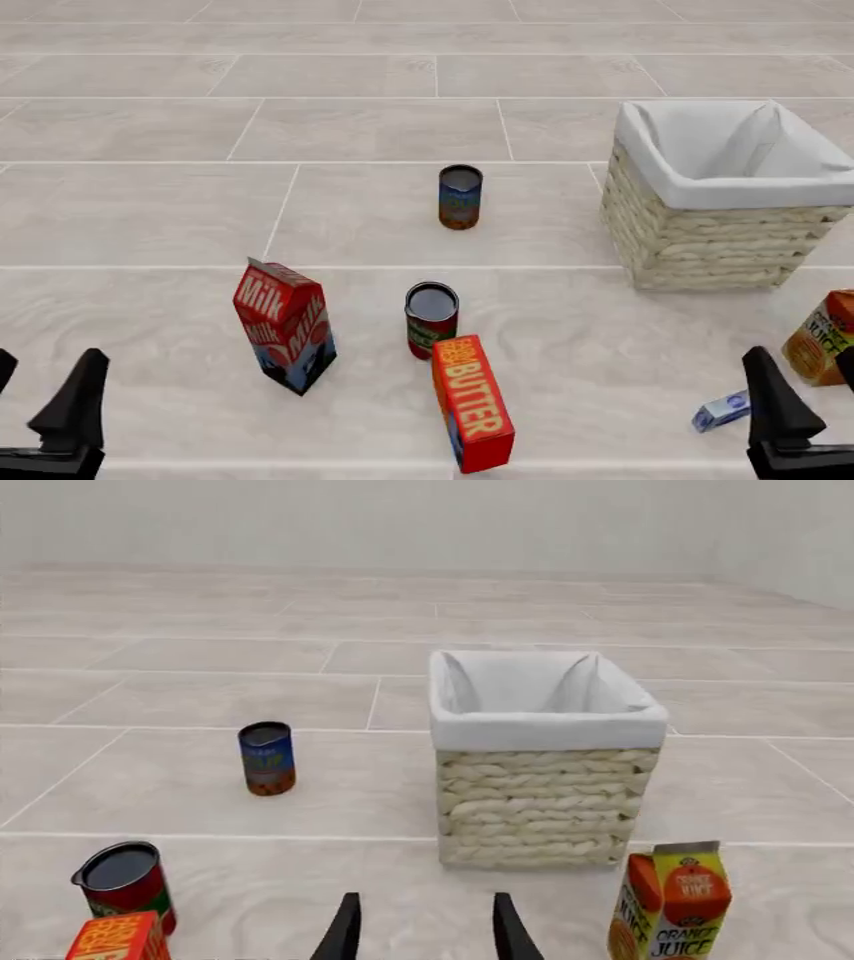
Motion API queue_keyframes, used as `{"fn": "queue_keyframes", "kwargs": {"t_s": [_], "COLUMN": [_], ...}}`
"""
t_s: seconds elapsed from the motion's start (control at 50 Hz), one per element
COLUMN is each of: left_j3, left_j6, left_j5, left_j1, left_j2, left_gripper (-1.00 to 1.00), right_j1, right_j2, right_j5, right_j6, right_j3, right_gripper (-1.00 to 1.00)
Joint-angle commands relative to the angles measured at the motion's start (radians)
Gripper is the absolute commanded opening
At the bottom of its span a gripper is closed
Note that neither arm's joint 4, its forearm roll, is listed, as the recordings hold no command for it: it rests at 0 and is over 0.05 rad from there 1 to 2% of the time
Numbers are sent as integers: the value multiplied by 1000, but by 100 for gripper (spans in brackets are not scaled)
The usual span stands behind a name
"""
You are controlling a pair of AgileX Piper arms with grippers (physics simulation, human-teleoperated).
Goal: Pick the cream cheese and place it in the basket.
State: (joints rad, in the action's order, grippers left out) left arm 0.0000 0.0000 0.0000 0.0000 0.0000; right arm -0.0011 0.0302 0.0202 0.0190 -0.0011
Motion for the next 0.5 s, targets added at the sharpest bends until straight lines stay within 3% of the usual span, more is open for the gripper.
{"fn": "queue_keyframes", "kwargs": {"t_s": [0.02, 0.08, 0.3, 0.42, 0.44, 0.5], "left_j3": [0, 0, 0, 0, 0, 0], "left_j6": [0, 0, 0, 0, 0, 0], "left_j5": [0, 0, 0, 0, 0, 0], "left_j1": [0, 0, 0, 0, 0, 0], "left_j2": [0, 0, 0, 0, 0, 0], "left_gripper": [100, 100, 100, 100, 100, 100], "right_j1": [9, 23, 16, 9, 21, 17], "right_j2": [-25, -7, -9, 28, 62, 127], "right_j5": [-33, -21, -69, -144, -147, -156], "right_j6": [10, 37, 55, 43, 8, 0], "right_j3": [-2, 0, -48, -138, -159, -191], "right_gripper": [100, 100, 100, 100, 100, 100]}}
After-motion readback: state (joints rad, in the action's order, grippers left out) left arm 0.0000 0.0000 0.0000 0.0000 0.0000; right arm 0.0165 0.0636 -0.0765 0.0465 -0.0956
